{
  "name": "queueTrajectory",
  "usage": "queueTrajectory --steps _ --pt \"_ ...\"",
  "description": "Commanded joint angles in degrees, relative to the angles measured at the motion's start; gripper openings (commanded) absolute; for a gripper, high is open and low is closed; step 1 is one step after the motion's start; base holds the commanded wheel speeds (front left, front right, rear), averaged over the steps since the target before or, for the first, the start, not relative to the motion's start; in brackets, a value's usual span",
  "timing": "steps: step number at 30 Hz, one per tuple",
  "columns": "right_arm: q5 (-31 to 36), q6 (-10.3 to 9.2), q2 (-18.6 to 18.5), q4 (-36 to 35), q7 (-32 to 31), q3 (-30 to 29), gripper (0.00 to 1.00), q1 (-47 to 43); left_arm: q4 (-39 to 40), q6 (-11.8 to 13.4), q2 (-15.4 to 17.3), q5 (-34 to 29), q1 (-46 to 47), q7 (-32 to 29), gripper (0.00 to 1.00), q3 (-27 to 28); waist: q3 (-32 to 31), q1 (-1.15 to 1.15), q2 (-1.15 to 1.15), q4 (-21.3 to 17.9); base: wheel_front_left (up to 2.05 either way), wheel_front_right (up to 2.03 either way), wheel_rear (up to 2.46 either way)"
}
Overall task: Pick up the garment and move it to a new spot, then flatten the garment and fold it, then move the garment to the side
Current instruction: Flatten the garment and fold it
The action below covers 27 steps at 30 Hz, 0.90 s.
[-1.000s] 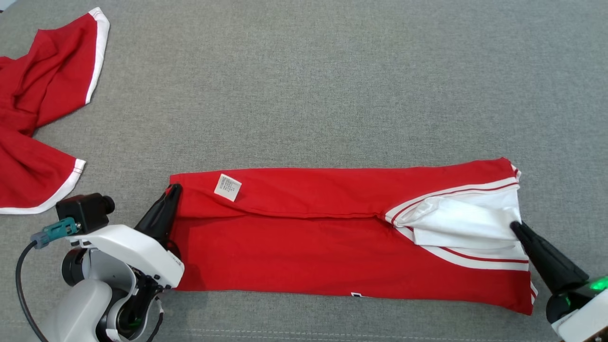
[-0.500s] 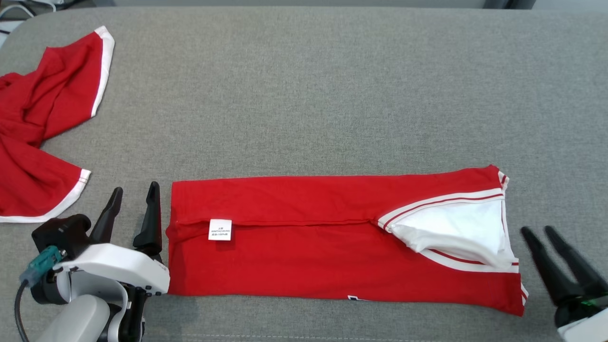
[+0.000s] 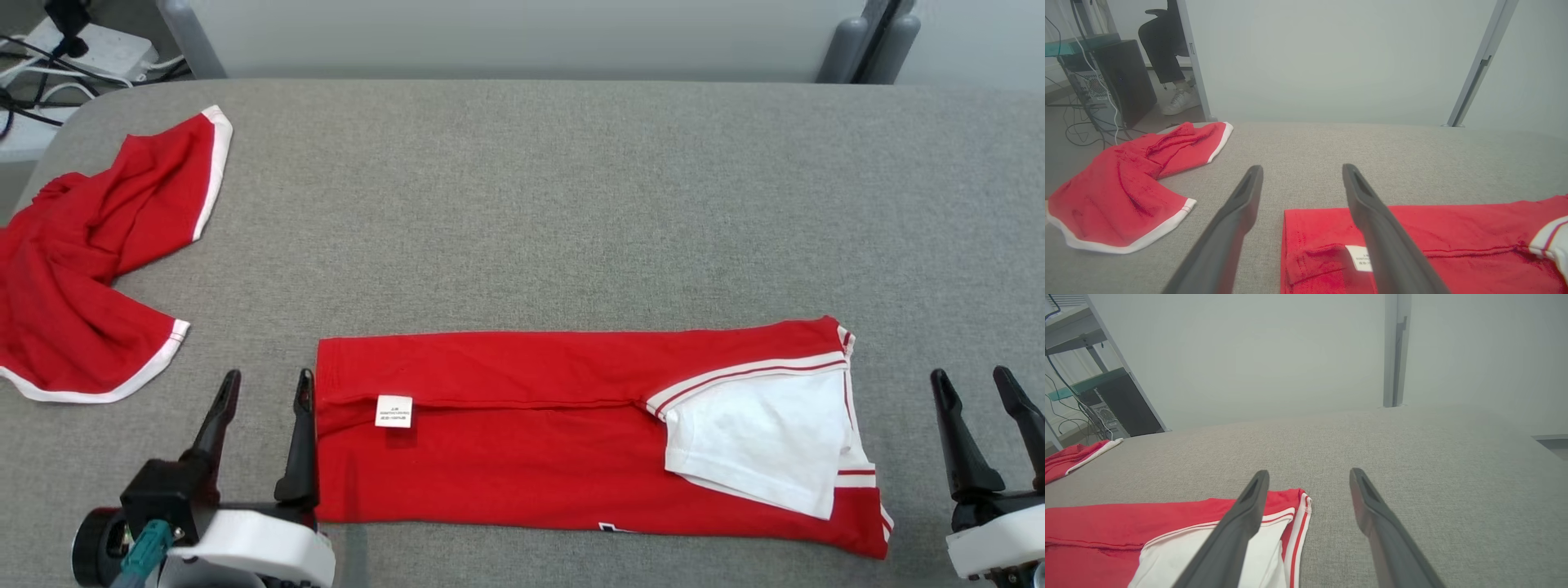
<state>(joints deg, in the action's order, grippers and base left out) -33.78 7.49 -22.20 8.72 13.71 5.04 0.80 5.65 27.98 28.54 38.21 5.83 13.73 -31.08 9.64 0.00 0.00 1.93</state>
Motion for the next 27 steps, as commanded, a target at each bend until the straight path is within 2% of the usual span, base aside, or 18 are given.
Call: queueTrajectory --steps 1,5,13,27 --pt "2.54 0.00 -0.64 -0.38 0.37 -0.19 1.00 -0.10 1.84 0.93 2.14 -0.68 -0.01 0.64 1.00 1.99 -1.42 0.00 0.00 0.62 0.00 0.00 0.00" --pt "6.71 0.00 1.81 0.06 -1.05 -2.17 1.00 -2.56 2.30 1.80 3.80 -1.50 -2.58 0.39 1.00 1.53 -3.15 0.00 0.00 1.06 0.00 0.00 0.00" --pt "8.85 0.00 4.88 -1.67 -3.43 -4.08 1.00 -6.59 4.08 2.98 5.33 -1.39 -5.97 -0.22 1.00 1.41 -5.76 0.00 0.00 1.39 0.00 0.00 0.00" --pt "8.39 0.00 5.23 -2.71 -5.52 -4.27 1.00 -6.91 4.94 2.93 5.32 -0.55 -6.46 -1.14 1.00 0.98 -6.14 0.00 0.00 1.25 0.00 0.00 0.00"
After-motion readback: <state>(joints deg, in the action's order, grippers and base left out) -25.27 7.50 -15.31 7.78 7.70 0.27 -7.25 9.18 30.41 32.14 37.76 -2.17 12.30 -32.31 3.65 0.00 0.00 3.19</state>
